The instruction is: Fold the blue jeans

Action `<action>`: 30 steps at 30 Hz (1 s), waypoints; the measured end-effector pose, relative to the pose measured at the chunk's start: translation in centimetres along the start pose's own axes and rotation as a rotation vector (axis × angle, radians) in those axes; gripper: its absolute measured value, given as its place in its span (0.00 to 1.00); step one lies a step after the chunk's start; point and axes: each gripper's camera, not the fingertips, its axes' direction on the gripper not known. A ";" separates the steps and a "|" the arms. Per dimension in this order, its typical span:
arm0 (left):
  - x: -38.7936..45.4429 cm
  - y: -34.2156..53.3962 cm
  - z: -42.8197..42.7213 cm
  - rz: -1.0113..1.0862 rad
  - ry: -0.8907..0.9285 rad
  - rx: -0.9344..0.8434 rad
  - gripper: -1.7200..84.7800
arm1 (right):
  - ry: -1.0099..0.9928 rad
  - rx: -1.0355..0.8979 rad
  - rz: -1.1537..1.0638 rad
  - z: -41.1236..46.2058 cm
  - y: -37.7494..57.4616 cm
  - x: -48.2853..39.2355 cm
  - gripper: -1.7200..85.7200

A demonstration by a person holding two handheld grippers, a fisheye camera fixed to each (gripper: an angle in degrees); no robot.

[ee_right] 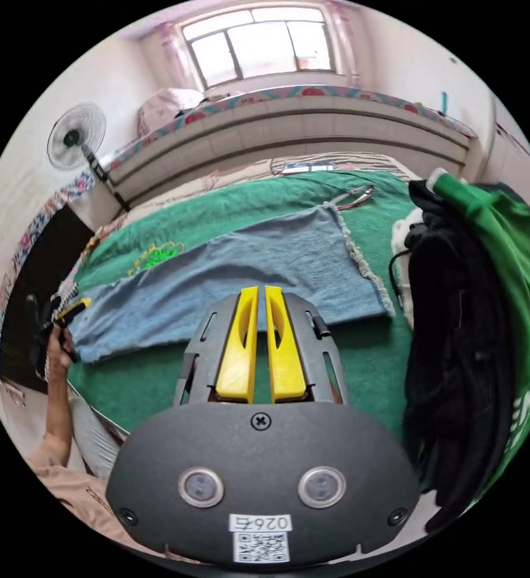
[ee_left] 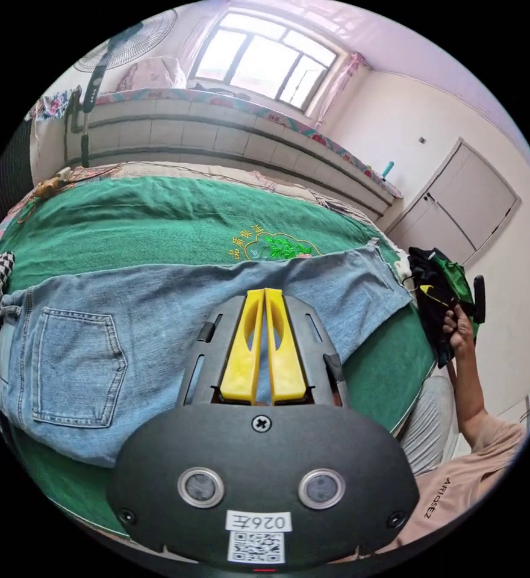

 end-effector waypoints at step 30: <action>3.4 -3.6 4.8 0.030 -0.061 -0.029 0.01 | -0.613 0.164 0.728 7.7 9.3 24.9 0.02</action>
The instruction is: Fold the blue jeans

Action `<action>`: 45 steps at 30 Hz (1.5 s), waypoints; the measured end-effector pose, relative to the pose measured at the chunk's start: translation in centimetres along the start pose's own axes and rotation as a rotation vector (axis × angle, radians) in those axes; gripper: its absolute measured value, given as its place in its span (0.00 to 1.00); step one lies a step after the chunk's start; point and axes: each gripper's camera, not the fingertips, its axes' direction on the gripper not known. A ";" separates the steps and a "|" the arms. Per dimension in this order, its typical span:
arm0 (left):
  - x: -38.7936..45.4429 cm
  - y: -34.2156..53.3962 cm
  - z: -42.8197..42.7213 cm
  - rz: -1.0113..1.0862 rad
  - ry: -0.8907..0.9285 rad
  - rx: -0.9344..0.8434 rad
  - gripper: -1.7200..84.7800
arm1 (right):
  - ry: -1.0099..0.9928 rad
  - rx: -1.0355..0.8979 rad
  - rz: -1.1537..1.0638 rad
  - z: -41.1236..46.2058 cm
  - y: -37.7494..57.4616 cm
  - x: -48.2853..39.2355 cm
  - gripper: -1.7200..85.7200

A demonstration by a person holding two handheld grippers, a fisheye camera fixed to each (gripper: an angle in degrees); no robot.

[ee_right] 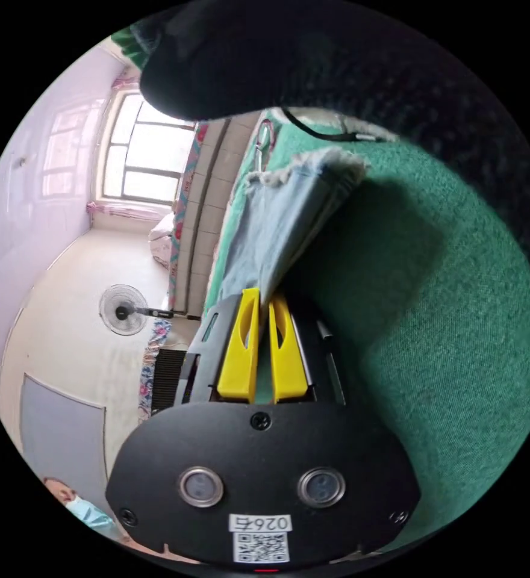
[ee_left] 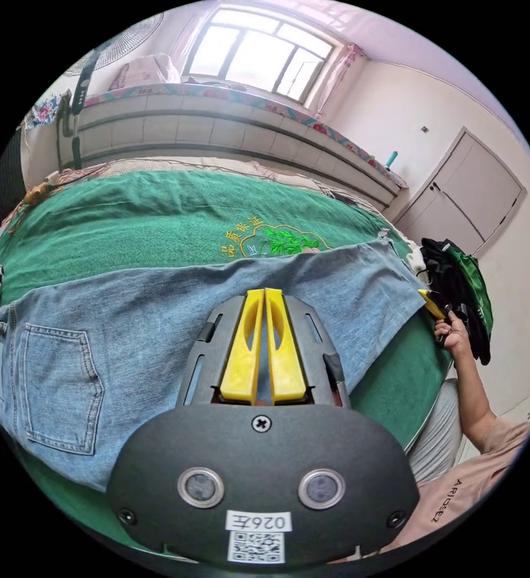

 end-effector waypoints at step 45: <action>35.7 -22.8 33.6 0.508 0.296 -0.375 0.23 | 0.162 0.116 -0.083 -1.0 2.0 0.0 0.06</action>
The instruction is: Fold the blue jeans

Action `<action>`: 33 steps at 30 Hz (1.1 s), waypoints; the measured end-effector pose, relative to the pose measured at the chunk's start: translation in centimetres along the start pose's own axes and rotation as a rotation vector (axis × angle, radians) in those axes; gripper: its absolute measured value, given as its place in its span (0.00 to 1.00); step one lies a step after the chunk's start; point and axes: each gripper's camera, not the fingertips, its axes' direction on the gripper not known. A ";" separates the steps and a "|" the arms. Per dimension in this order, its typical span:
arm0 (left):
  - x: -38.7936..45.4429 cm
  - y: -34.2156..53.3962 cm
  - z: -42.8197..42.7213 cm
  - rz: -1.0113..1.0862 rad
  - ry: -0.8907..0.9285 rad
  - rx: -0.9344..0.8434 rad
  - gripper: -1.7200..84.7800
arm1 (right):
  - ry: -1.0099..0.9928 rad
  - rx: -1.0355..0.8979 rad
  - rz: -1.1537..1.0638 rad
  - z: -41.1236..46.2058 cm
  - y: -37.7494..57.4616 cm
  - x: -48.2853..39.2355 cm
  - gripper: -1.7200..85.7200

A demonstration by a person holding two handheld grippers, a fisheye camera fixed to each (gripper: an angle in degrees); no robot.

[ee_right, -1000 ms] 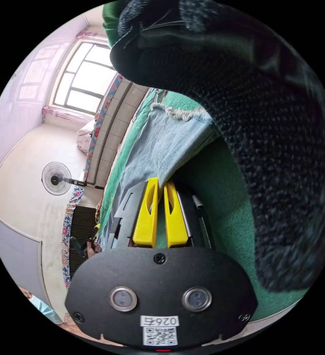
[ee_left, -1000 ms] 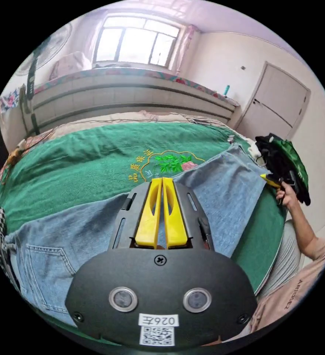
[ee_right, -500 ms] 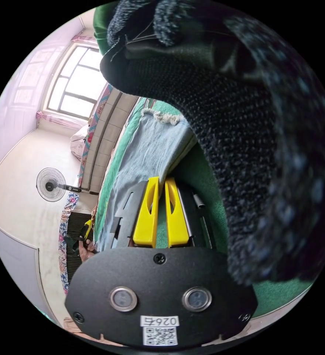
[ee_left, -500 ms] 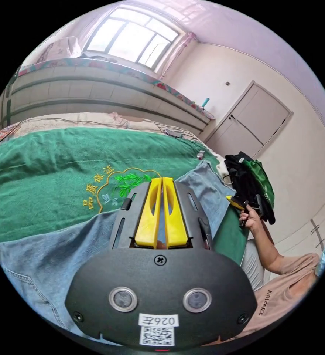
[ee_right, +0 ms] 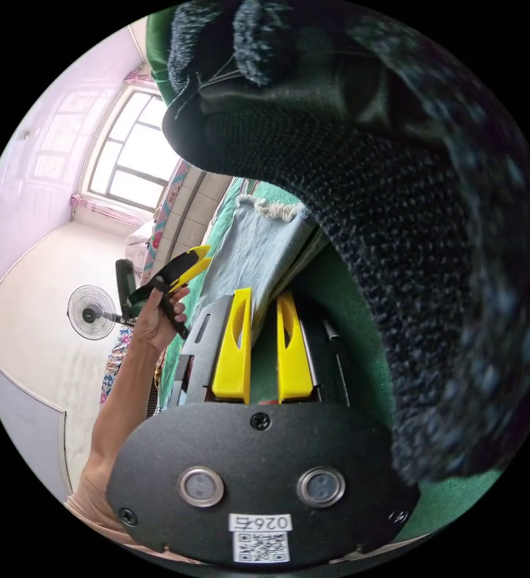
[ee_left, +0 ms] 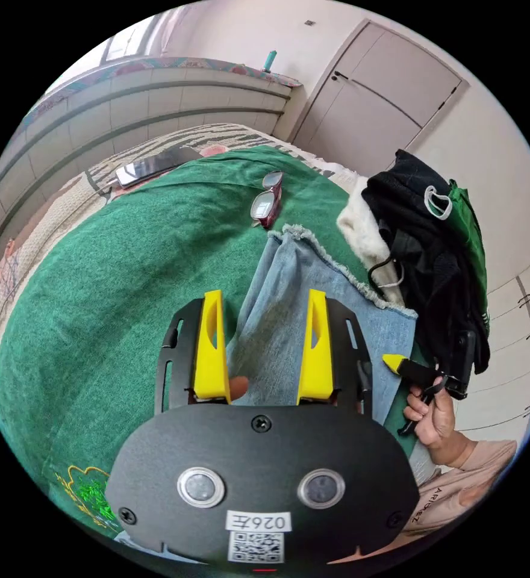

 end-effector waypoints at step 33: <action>-18.2 19.5 -27.2 0.270 0.508 0.404 0.01 | -0.388 -0.136 -1.008 1.9 26.0 -27.7 0.01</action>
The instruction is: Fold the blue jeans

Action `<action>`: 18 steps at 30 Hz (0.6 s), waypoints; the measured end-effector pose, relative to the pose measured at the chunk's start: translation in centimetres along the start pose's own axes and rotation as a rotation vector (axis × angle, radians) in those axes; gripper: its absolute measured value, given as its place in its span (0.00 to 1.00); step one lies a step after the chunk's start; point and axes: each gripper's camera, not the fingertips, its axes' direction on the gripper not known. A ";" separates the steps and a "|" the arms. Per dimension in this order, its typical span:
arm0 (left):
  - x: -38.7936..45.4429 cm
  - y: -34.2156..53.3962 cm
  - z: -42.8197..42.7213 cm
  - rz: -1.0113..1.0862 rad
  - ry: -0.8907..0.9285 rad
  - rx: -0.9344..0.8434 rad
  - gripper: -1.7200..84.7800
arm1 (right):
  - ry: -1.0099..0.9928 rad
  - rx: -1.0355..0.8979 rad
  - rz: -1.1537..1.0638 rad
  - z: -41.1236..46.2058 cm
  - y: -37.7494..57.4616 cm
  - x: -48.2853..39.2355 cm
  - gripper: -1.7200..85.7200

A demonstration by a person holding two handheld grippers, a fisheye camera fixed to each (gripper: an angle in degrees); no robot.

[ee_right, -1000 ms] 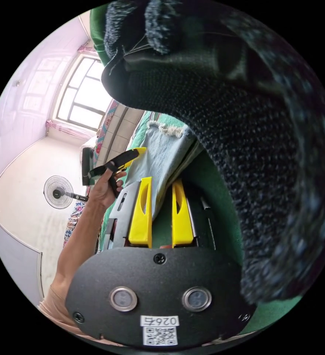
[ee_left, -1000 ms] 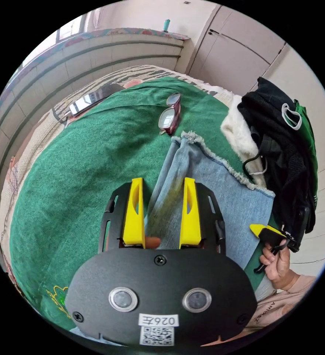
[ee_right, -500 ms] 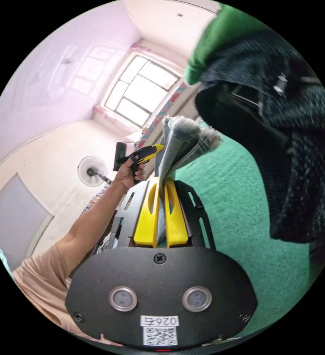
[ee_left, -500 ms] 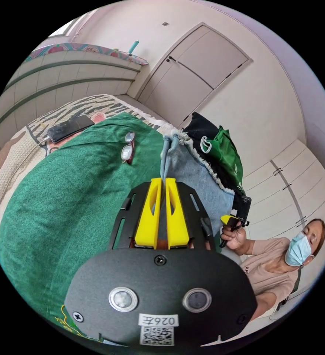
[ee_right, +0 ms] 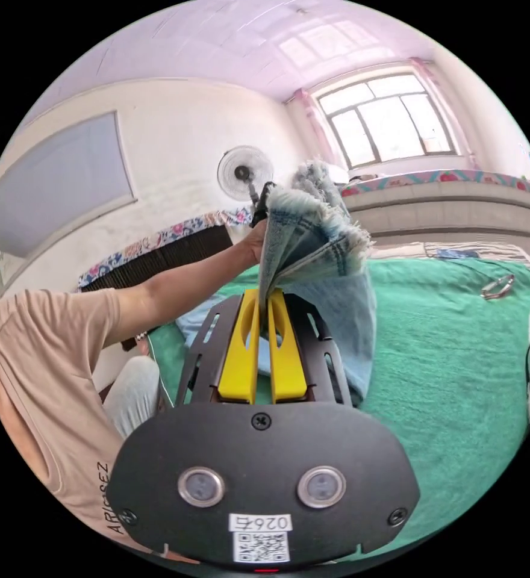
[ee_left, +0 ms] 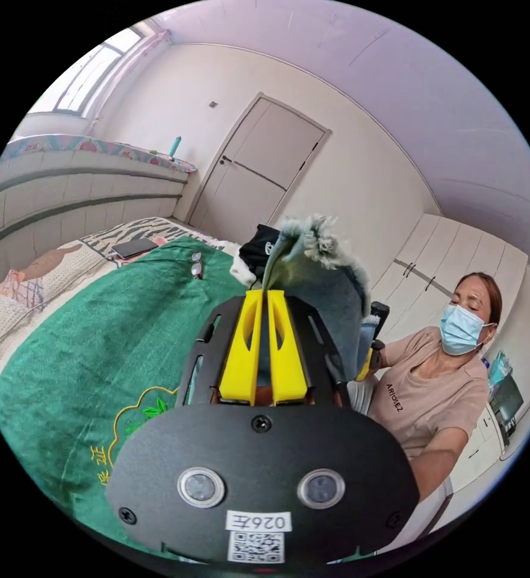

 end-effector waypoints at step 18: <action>-6.4 19.4 -9.1 -0.588 -0.091 0.063 0.01 | -0.018 -0.519 -0.106 23.4 1.8 -7.2 0.04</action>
